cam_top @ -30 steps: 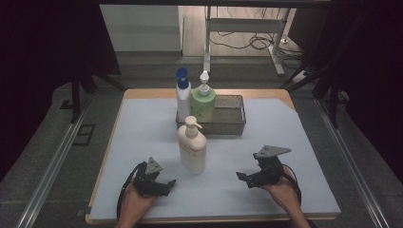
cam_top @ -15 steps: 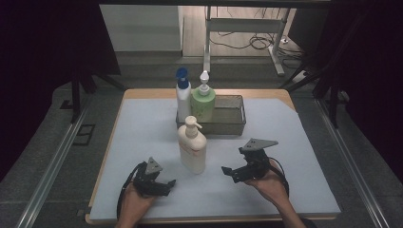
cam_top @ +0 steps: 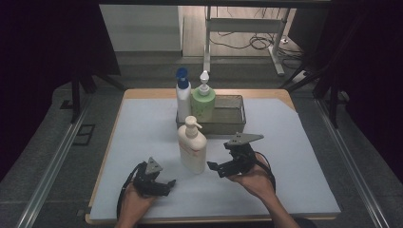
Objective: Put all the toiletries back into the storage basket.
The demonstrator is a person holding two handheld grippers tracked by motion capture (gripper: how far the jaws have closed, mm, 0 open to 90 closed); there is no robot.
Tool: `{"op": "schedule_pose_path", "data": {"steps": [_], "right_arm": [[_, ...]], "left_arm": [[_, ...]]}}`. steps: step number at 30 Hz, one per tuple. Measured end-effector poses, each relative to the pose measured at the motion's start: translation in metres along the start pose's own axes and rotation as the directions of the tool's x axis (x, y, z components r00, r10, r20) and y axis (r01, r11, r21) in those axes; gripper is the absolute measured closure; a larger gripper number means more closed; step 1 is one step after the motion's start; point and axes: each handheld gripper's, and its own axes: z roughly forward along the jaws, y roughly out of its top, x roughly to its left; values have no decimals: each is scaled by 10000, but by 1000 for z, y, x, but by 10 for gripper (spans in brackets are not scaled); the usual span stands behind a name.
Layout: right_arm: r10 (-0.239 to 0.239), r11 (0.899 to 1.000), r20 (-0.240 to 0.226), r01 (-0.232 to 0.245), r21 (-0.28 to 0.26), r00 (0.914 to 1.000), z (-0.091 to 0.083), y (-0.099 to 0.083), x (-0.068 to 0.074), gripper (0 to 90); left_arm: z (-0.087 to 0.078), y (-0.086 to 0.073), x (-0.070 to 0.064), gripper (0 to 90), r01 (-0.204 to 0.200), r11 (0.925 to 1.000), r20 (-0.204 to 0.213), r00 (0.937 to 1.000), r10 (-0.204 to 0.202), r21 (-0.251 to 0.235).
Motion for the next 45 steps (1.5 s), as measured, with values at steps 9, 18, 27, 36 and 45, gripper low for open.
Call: {"op": "schedule_pose_path", "data": {"steps": [9, 18, 27, 36, 45], "right_arm": [[-476, 9987, 138, 479, -186, 9988, 13, 20, 13, 127], [-916, 9957, 389, 920, -90, 9950, 30, 33, 26, 140], [-1132, 9934, 878, 1144, -85, 9897, 49, 43, 38, 189], [-1278, 9913, 1310, 1308, -146, 9831, 62, 48, 43, 256], [-875, 9952, 1303, 923, -314, 9876, 61, 47, 40, 358]], "left_arm": [[0, 0, 0, 121, -2, 10000, 5, 10000, 2, 13], [0, 0, 0, 121, -4, 10000, 7, 10000, 4, 15], [0, 0, 0, 121, -5, 10000, 2, 10000, 5, 9], [0, 0, 0, 121, 3, 10000, 2, 10000, -3, 11], [0, 0, 0, 121, 5, 10000, 4, 10000, -5, 11]]}}
